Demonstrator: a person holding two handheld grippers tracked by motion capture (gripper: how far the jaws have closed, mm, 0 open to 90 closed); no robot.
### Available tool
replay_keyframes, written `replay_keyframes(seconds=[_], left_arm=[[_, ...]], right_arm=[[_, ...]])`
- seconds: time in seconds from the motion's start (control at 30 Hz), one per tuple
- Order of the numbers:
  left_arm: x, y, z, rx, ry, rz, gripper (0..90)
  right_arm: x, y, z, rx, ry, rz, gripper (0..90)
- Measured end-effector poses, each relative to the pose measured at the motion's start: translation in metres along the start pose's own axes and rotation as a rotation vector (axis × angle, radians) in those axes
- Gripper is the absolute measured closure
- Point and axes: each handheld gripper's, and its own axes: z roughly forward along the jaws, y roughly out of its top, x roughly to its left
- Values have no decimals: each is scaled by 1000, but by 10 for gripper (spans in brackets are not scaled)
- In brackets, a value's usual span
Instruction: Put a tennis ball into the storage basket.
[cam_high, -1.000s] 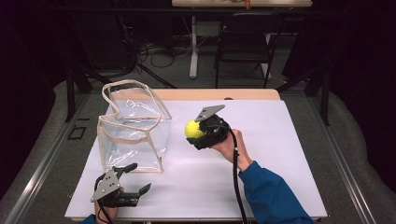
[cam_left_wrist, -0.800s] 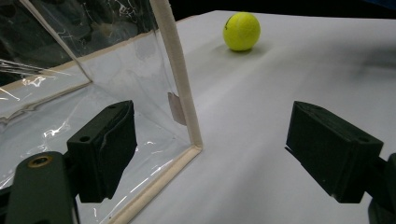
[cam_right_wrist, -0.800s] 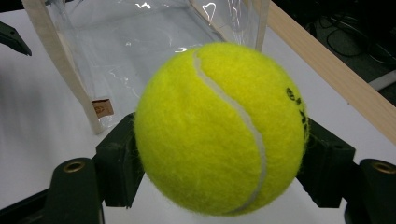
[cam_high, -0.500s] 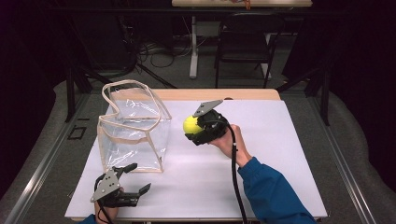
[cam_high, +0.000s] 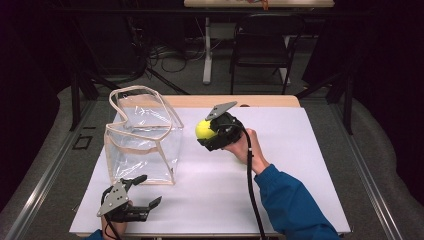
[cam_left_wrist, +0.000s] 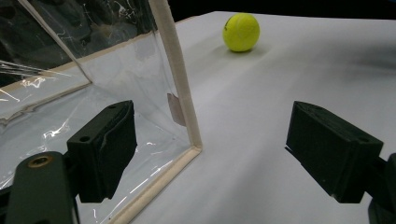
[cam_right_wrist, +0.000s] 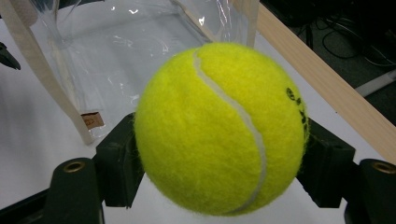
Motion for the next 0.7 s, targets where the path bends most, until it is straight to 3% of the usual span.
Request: replay_keyframes(seconds=[0.7], left_arm=[[0,0,0,-4,2,1,161]], right_arm=[[-11,16,-2,0,-14,-4,263]])
